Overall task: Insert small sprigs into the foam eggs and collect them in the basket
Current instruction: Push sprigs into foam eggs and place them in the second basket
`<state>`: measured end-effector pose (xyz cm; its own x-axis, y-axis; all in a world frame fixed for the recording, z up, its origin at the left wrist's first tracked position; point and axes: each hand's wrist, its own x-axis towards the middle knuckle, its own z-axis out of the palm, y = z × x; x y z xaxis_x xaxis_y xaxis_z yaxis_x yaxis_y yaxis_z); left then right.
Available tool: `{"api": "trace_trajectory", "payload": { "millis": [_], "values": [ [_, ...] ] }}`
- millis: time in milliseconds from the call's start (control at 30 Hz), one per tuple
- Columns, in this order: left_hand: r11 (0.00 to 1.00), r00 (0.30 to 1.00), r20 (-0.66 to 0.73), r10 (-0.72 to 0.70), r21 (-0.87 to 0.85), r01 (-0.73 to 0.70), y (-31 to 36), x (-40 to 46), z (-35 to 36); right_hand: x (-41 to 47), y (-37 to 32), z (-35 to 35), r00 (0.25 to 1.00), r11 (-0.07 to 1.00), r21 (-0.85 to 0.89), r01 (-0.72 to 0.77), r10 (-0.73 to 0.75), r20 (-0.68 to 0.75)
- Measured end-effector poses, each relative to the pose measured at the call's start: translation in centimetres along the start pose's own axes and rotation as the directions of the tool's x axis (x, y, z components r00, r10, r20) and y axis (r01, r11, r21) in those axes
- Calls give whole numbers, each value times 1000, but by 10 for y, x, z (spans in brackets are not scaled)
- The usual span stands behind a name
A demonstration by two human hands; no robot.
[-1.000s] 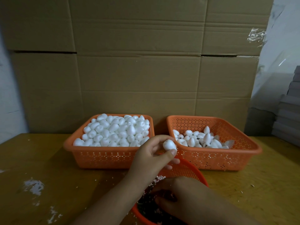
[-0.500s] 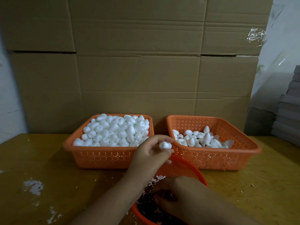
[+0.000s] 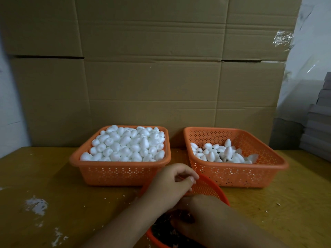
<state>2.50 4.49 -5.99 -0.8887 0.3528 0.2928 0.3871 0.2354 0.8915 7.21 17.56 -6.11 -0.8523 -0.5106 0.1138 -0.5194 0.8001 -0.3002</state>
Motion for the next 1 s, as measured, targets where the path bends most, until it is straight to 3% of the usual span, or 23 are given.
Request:
{"api": "trace_trajectory", "payload": {
  "millis": [200, 267, 333, 433, 533, 700, 833, 1000],
  "values": [
    [997, 1000, 10, -24, 67, 23, 5, -2, -3, 1, 3, 1, 999, 999, 14, 46, -47, 17],
    [978, 1000, 29, -5, 210, -1, 10, -2, -11, 1, 4, 1, 999, 998, 42, 50, -51, 19],
    [896, 997, 74, 21, 441, -51, 19, -3, -26, 1, 6, 1, 998, 997, 38, 61, -62, 9],
    [821, 981, 174, -82, 570, -32, 34, -8, -50, 0, 6, 0, 998, 997, 31, 68, -68, 10],
    [657, 957, 227, -180, 752, -54, 42, -12, -66, 0, 5, -1, 999, 998, 41, 48, -49, 11],
    [551, 961, 222, -165, 829, -97, 41, -13, -65, 1, 4, -1, 1000, 999, 37, 27, -27, 13],
    [346, 962, 272, -18, 904, -250, 26, -12, -50, 1, 3, -1, 999, 999, 28, 22, -23, 24],
    [177, 955, 297, -10, 940, -291, 9, -10, -28, 1, 3, -1, 999, 999, 44, 29, -30, 18]
  ]
}}
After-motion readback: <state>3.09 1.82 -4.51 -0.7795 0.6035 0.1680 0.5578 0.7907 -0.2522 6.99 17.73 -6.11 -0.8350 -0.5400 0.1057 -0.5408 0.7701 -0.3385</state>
